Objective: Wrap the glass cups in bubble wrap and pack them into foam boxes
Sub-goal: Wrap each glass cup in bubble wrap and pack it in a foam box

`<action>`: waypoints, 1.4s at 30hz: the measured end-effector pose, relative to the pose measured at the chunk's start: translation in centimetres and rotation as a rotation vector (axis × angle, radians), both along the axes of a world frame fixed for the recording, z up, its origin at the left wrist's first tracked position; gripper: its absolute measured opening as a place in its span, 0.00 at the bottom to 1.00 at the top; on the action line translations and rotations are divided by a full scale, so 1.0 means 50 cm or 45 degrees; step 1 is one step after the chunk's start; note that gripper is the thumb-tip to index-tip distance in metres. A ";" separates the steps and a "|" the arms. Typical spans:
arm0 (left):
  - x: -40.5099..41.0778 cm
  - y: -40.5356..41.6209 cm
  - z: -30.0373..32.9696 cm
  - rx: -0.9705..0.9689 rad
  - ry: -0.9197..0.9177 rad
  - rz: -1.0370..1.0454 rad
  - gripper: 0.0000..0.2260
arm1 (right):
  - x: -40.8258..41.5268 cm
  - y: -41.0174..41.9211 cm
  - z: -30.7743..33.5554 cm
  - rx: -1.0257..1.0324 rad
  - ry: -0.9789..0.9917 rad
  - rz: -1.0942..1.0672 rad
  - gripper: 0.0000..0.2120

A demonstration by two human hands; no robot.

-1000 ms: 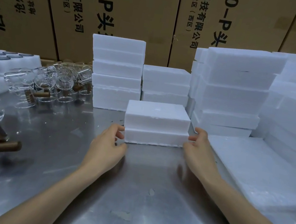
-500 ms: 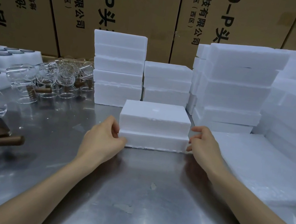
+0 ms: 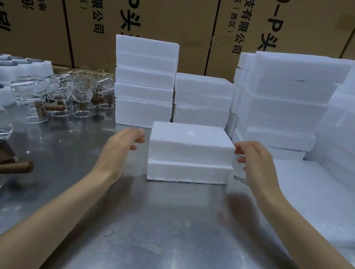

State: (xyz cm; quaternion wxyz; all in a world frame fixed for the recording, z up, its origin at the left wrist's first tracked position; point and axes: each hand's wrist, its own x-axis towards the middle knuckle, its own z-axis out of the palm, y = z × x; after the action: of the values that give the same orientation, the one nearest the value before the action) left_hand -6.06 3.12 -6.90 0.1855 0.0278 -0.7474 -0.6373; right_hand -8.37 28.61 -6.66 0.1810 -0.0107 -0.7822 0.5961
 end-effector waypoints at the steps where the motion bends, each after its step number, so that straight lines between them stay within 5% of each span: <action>1: 0.001 0.005 -0.001 0.004 0.018 -0.012 0.15 | 0.003 -0.005 0.000 -0.014 0.002 0.022 0.09; 7: -0.023 0.023 0.010 0.094 0.189 0.001 0.14 | -0.010 -0.021 0.030 -0.105 0.064 0.064 0.14; 16: -0.092 0.039 0.006 0.256 -0.007 0.001 0.18 | -0.091 -0.055 0.043 -0.087 -0.018 0.164 0.13; 29: -0.059 0.028 -0.026 0.031 -0.086 -0.019 0.19 | -0.097 -0.046 -0.003 0.022 -0.008 0.078 0.10; 34: -0.024 0.002 -0.029 -0.285 -0.105 0.086 0.12 | -0.068 -0.020 -0.019 -0.064 -0.052 -0.064 0.12; 38: 0.026 -0.028 -0.032 -0.962 -0.184 0.154 0.16 | -0.047 -0.003 -0.053 -0.094 -0.104 -0.095 0.09; 42: 0.080 -0.060 -0.025 -1.293 -0.305 0.227 0.18 | -0.025 0.001 -0.074 -0.047 -0.080 -0.088 0.08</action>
State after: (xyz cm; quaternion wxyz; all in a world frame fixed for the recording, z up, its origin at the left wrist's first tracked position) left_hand -2.05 0.09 -8.15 0.1422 0.0704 -0.9728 -0.1690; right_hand -9.61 28.65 -10.34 0.1767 -0.0597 -0.7756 0.6030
